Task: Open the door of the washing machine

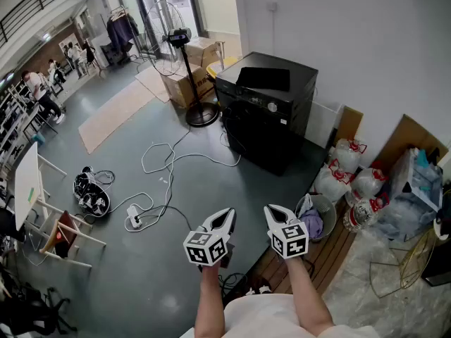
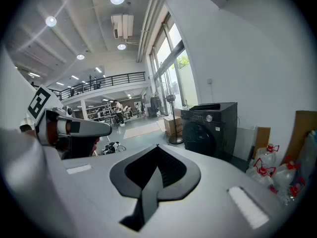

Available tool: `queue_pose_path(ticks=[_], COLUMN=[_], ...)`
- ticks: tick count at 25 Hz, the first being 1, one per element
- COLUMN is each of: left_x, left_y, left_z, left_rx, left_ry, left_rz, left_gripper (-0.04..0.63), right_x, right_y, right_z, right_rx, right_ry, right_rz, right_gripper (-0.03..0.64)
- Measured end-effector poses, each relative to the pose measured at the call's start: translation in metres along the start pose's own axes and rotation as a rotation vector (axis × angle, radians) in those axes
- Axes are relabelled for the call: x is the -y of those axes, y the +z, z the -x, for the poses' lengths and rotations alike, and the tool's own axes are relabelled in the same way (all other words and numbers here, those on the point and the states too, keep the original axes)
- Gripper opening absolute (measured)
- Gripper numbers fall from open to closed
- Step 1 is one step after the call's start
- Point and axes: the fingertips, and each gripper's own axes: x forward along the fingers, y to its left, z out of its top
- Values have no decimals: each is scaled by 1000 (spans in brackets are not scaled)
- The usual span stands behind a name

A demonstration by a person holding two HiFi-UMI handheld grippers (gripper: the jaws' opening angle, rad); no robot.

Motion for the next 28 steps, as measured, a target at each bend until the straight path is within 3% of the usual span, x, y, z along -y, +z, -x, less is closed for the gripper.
queue_pose_path(ticks=[5,9,14,18,23,28], left_x=[-15,-11,-22,-43,-69,-81], left_y=[-6,-6,2,6,9,21], left_z=[1,6,32,57,67,47], left_rx=[-88,-80,17,106,112,94], left_ry=[100,77,72,113,187,196], left_rz=[-137,-211,-210,-174,-128,-144], left_gripper=[57,57,56,57,57,57], right_x=[-2,-9,-35,-40,-33,-25], right_y=[1,1,-7,-18,-20,-19], right_z=[-6,-10,-11,-6,-18,-50], right_rx=[0,8,35,75,34,-21], right_ry=[-1,6,100,139,126,207], right_rz=[23,5,-9,-114,-109,-172], right_gripper=[0,1,0,0,0,0])
